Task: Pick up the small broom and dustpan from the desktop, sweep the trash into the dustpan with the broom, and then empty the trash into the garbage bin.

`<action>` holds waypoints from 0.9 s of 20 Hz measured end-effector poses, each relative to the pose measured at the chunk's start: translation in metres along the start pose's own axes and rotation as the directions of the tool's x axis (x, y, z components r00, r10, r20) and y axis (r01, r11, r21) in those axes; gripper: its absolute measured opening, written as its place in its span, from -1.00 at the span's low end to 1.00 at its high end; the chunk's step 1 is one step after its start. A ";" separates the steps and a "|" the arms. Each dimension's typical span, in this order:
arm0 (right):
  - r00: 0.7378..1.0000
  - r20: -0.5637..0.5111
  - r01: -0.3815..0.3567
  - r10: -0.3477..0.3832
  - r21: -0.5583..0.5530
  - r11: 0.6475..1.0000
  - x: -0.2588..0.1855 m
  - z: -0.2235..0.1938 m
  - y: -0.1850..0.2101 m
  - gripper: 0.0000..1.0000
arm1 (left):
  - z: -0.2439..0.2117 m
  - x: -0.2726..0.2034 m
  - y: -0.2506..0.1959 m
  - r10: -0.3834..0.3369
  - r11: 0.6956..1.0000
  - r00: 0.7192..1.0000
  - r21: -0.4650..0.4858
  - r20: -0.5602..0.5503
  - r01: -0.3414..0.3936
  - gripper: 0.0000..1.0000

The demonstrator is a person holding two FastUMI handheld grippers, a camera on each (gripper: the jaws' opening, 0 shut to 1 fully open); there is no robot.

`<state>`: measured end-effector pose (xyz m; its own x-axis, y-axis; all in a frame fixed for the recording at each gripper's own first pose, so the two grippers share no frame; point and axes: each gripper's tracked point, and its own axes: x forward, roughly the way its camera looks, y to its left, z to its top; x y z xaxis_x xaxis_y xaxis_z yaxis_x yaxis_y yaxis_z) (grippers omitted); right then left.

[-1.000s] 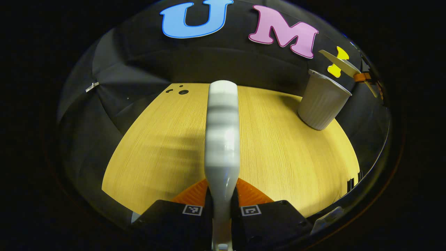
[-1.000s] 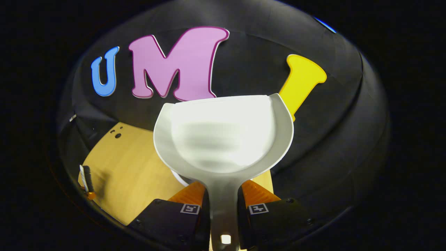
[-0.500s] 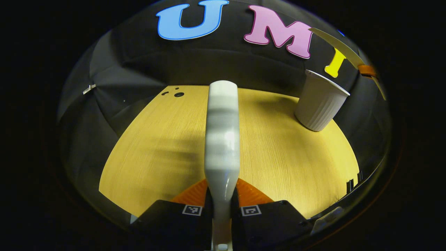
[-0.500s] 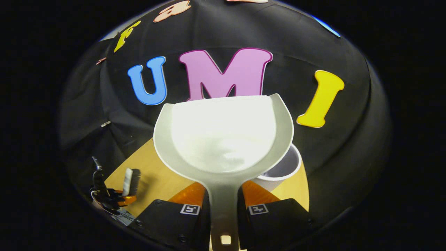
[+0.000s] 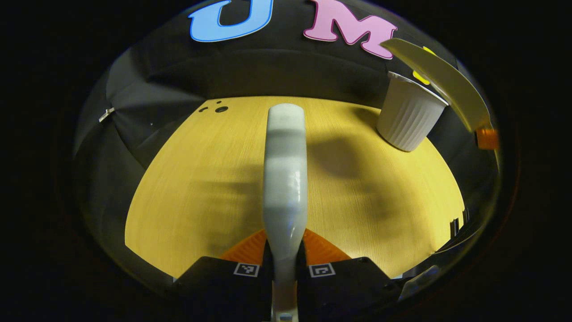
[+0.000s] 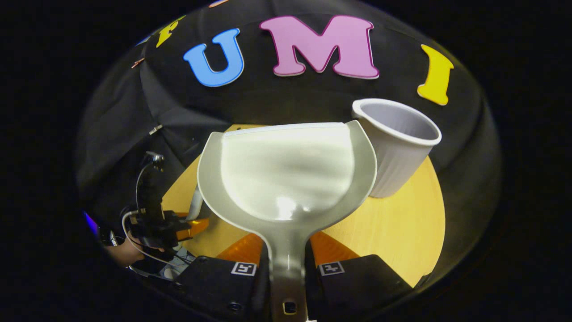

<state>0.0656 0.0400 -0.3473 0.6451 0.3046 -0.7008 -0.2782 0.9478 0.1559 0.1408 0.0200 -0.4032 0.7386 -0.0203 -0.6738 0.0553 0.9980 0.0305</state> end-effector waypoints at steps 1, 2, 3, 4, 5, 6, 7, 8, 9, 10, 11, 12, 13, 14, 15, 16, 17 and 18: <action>1.000 -0.029 0.000 0.000 0.007 1.000 -0.001 -0.003 0.000 -0.29 | -0.002 0.005 -0.002 -0.004 1.000 1.000 0.002 -0.015 0.004 -0.54; 0.998 -0.056 0.005 -0.004 0.017 1.000 0.001 -0.007 -0.002 -0.29 | -0.004 0.009 -0.003 -0.005 1.000 0.999 0.005 -0.032 0.006 -0.48; 0.997 -0.081 0.016 -0.014 0.024 1.000 0.000 -0.010 -0.003 -0.29 | -0.006 0.015 -0.005 -0.009 1.000 0.999 0.010 -0.052 0.010 -0.48; 0.994 -0.108 0.028 -0.025 0.029 0.999 0.002 -0.015 -0.006 -0.23 | -0.009 0.020 -0.006 -0.010 1.000 0.997 0.020 -0.077 0.012 -0.48; 0.990 -0.134 0.040 -0.034 0.041 0.998 0.006 -0.022 -0.008 -0.23 | -0.011 0.027 -0.005 -0.006 0.999 0.995 0.031 -0.099 0.009 -0.48; 0.986 -0.162 0.053 -0.043 0.054 0.997 0.007 -0.027 -0.010 -0.29 | -0.012 0.032 -0.005 -0.003 0.999 0.993 0.040 -0.121 0.008 -0.41; 0.981 -0.188 0.065 -0.051 0.068 0.996 0.009 -0.040 -0.010 -0.29 | -0.013 0.037 -0.005 -0.002 0.999 0.990 0.047 -0.142 0.009 -0.48; 0.976 -0.209 0.071 -0.053 0.083 0.994 0.011 -0.048 -0.011 -0.29 | -0.015 0.043 -0.005 -0.002 0.999 0.987 0.054 -0.158 0.011 -0.48; 0.972 -0.227 0.079 -0.055 0.097 0.992 0.014 -0.056 -0.012 -0.29 | -0.017 0.046 -0.005 -0.001 0.998 0.985 0.060 -0.172 0.011 -0.48; 0.968 -0.244 0.090 -0.061 0.109 0.990 0.017 -0.064 -0.014 -0.29 | -0.017 0.049 -0.006 0.001 0.998 0.983 0.067 -0.185 0.011 -0.48; 0.964 -0.259 0.102 -0.069 0.117 0.988 0.021 -0.073 -0.016 -0.29 | -0.019 0.053 -0.005 0.003 0.997 0.981 0.076 -0.196 0.012 -0.48; 0.959 -0.272 0.114 -0.078 0.119 0.986 0.027 -0.080 -0.020 -0.34 | -0.019 0.056 -0.005 0.005 0.996 0.978 0.085 -0.208 0.013 -0.47; 0.955 -0.285 0.124 -0.086 0.119 0.985 0.034 -0.085 -0.023 -0.29 | -0.020 0.058 -0.006 0.009 0.996 0.975 0.093 -0.222 0.012 -0.47; 0.950 -0.296 0.136 -0.095 0.122 0.983 0.036 -0.089 -0.025 -0.29 | -0.021 0.061 -0.006 0.012 0.995 0.973 0.098 -0.232 0.011 -0.47; 0.947 -0.305 0.145 -0.097 0.139 0.979 0.038 -0.092 -0.027 -0.23 | -0.021 0.062 -0.007 0.017 0.995 0.971 0.102 -0.238 0.007 -0.40; 0.947 -0.309 0.150 -0.092 0.167 0.975 0.039 -0.093 -0.028 -0.29 | -0.022 0.063 -0.006 0.027 0.995 0.970 0.105 -0.243 -0.002 -0.47; 0.947 -0.308 0.151 -0.087 0.189 0.970 0.041 -0.094 -0.033 -0.29 | -0.024 0.064 -0.005 0.035 0.995 0.968 0.101 -0.250 -0.010 -0.47; 0.946 -0.312 0.156 -0.092 0.189 0.969 0.043 -0.093 -0.035 -0.29 | -0.027 0.064 -0.005 0.038 0.996 0.964 0.090 -0.263 -0.014 -0.47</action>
<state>0.0367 0.0107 -0.4475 0.4138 0.1717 -0.8940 -0.0342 0.9843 0.1732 0.1698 0.0150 -0.4667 0.5373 0.0339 -0.8427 0.1053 0.9887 0.1068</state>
